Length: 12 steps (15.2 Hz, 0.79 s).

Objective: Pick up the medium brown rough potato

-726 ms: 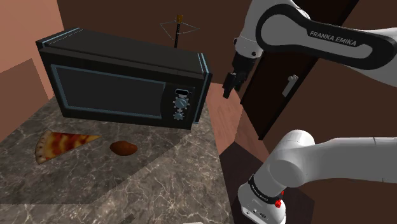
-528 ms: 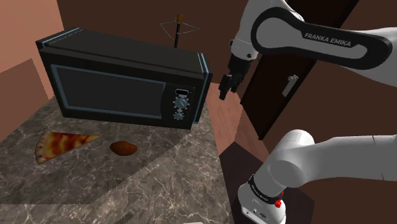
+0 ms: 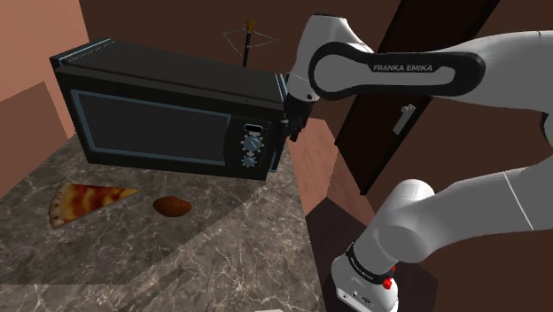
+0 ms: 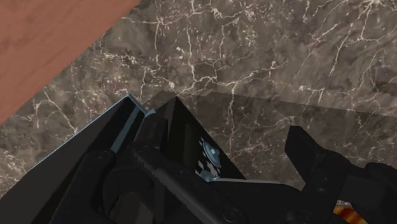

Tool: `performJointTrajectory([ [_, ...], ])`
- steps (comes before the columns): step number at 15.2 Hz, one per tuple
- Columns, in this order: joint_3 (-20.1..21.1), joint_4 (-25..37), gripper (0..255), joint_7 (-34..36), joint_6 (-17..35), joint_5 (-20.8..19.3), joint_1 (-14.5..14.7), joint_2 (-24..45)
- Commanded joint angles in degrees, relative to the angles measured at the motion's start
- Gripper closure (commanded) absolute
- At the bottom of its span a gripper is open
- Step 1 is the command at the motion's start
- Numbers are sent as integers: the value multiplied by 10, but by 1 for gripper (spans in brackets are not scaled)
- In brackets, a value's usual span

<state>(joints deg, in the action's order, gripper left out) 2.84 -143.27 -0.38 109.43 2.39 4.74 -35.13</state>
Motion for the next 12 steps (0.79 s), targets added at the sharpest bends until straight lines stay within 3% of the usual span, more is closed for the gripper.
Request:
performJointTrajectory([
  [1,7,-3,0,0,40,10,10,32],
  [12,52,49,0,1,214,55,58,236],
])
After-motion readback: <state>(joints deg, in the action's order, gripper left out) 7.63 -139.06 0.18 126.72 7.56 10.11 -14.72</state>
